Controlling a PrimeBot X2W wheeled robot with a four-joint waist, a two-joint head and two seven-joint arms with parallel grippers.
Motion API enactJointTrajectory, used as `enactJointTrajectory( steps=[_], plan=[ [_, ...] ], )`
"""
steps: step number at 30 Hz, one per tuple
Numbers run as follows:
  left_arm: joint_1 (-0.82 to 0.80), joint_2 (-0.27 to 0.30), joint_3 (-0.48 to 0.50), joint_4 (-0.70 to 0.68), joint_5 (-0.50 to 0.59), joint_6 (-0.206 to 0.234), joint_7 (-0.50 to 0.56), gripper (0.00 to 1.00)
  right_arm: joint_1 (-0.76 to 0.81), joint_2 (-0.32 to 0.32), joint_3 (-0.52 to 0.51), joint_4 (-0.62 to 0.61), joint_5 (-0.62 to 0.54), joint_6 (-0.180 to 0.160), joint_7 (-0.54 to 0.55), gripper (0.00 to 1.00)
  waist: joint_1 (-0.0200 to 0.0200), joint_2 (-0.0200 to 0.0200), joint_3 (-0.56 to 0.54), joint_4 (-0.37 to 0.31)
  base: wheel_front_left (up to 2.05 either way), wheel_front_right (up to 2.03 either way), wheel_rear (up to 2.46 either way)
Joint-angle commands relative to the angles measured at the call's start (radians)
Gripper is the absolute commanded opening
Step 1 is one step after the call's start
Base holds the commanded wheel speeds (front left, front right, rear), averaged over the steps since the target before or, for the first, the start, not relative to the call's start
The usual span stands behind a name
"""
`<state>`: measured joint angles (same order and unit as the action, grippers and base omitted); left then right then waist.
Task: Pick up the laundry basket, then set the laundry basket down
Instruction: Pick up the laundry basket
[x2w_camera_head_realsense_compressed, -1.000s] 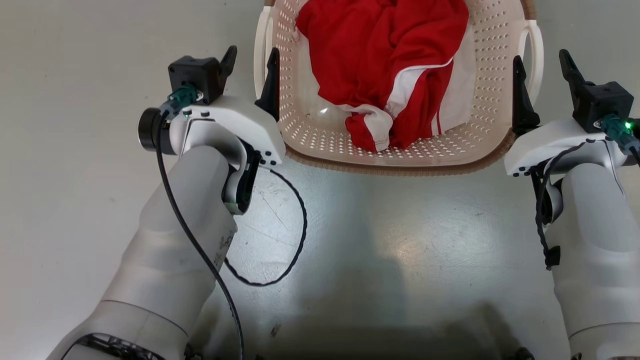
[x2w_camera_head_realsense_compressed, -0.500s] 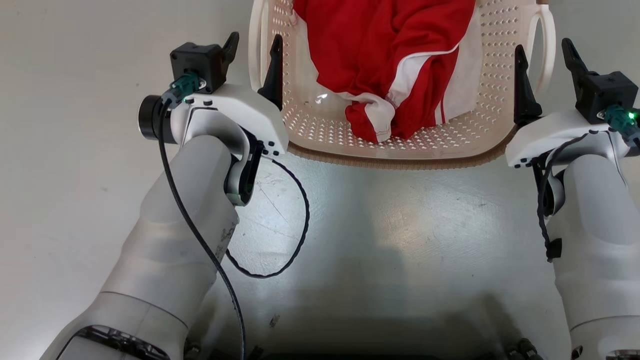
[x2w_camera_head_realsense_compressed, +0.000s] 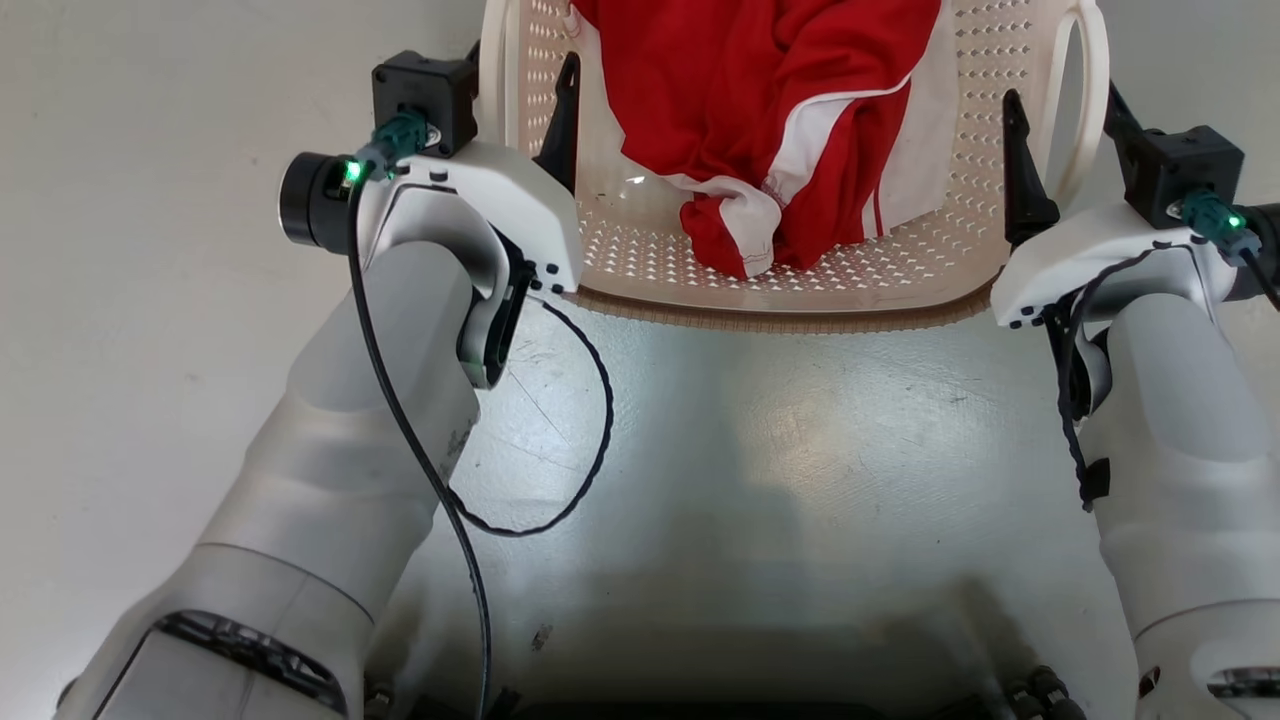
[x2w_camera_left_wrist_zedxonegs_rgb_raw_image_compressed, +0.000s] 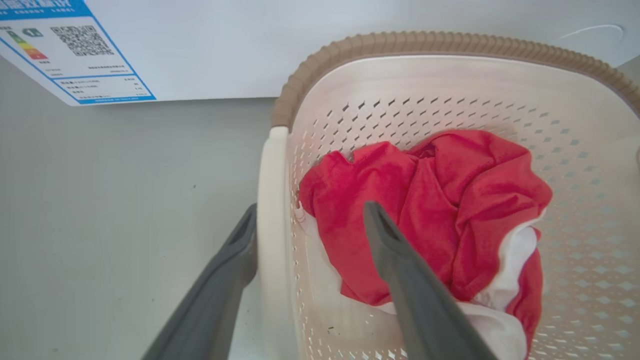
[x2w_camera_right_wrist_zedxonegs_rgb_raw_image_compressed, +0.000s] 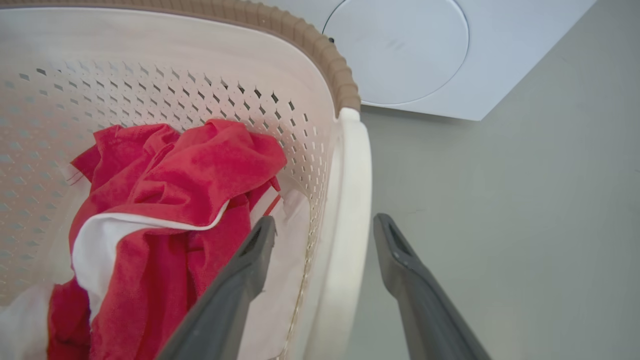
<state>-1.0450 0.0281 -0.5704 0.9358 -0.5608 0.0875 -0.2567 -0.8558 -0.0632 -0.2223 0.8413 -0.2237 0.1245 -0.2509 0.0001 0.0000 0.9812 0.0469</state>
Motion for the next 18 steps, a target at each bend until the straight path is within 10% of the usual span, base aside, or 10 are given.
enactJointTrajectory(
  steps=[1,18],
  plan=[
    [-0.008,0.022,0.004,0.006,-0.016,-0.001,-0.005,1.00,0.009,0.013,0.021,0.011,0.007,0.006,-0.011,1.00,0.0000,0.0000,0.000,-0.002,0.00,0.00,0.00],
    [-0.133,0.022,-0.151,0.164,-0.113,-0.025,0.077,1.00,-0.151,0.013,-0.011,0.244,-0.050,0.006,0.026,1.00,0.0000,0.0000,0.006,-0.014,0.00,0.00,0.00]
  ],
)
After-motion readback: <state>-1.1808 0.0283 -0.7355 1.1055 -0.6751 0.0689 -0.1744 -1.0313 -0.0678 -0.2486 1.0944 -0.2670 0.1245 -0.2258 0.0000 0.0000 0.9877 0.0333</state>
